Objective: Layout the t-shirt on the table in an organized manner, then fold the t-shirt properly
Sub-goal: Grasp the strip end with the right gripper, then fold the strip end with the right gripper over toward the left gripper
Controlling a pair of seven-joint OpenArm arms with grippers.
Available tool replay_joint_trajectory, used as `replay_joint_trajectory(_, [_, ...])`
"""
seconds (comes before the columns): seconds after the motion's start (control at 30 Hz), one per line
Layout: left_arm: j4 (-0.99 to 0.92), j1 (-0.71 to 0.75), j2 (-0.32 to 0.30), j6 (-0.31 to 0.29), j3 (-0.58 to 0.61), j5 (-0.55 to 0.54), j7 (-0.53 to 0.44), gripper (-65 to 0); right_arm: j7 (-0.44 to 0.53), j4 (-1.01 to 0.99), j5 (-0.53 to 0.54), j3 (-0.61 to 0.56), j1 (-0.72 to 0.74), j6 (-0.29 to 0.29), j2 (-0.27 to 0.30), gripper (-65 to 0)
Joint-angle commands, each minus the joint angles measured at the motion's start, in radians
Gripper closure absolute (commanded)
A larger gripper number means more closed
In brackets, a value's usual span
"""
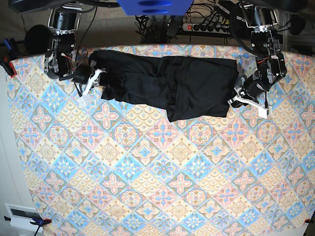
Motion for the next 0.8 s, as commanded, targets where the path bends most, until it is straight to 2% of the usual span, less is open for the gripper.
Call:
replay_joint_trajectory(0.0, [0.018, -0.010, -0.012, -0.006, -0.006, -0.013, -0.011, -0.2, 0.019, -0.012, -0.107, 0.007, 0.037, -0.042, 0.026, 0.0])
replay_joint_trajectory(0.13, [0.021, -0.012, -0.012, -0.006, -0.006, -0.015, -0.010, -0.2, 0.028, -0.021, -0.184, 0.007, 0.115, -0.040, 0.055, 0.0])
replay_joint_trajectory(0.43, [0.021, -0.012, -0.011, -0.006, -0.006, -0.015, -0.010, -0.2, 0.031, -0.024, -0.434, 0.007, 0.255, -0.037, 0.060, 0.0])
replay_joint_trajectory(0.57, [0.021, -0.012, -0.008, -0.006, -0.002, -0.016, -0.010, -0.2, 0.086, -0.038, -0.568, 0.005, 0.312, -0.037, 0.060, 0.0])
replay_joint_trajectory(0.77, [0.021, -0.012, -0.006, -0.006, 0.001, -0.016, -0.010, -0.2, 0.120, -0.085, -0.601, 0.005, 0.349, -0.036, 0.061, 0.0])
